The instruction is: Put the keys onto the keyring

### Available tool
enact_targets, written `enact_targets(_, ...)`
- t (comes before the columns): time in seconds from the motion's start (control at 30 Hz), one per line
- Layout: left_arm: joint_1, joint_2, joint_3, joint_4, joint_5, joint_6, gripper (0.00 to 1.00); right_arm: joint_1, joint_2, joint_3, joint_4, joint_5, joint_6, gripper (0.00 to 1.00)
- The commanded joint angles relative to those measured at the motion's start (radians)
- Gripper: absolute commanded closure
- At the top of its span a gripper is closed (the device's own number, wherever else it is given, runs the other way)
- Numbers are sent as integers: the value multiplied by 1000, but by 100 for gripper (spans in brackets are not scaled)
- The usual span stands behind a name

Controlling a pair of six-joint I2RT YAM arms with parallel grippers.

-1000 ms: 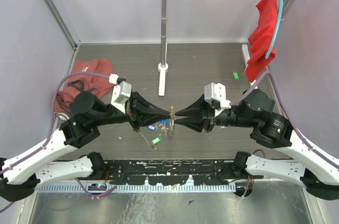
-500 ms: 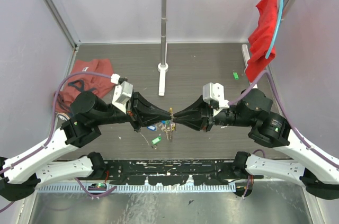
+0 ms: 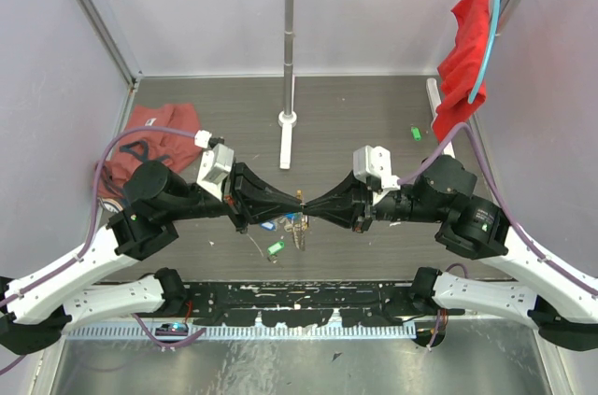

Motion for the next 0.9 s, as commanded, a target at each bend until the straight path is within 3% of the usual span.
enact_targets(0.0, 3, -9, -3, 50, 3, -11, 99, 4, -1, 20, 36, -1, -14, 99)
enact_targets(0.2, 4, -25, 29, -66, -34, 45, 63, 5, 30, 103, -130, 28, -59, 99)
enact_targets(0.37, 3, -44, 84, -232, -87, 133, 47, 4, 99, 217, -343, 75, -104, 99)
enact_targets(0.5, 3, -34, 118, -331, -107, 181, 41, 4, 160, 291, -489, 100, -122, 99)
enact_targets(0.7, 3, -10, 125, -370, -113, 207, 29, 6, 202, 348, -566, 120, -119, 99)
enact_targets(0.87, 3, 21, 138, -395, -81, 226, 37, 6, 241, 391, -623, 105, -116, 99)
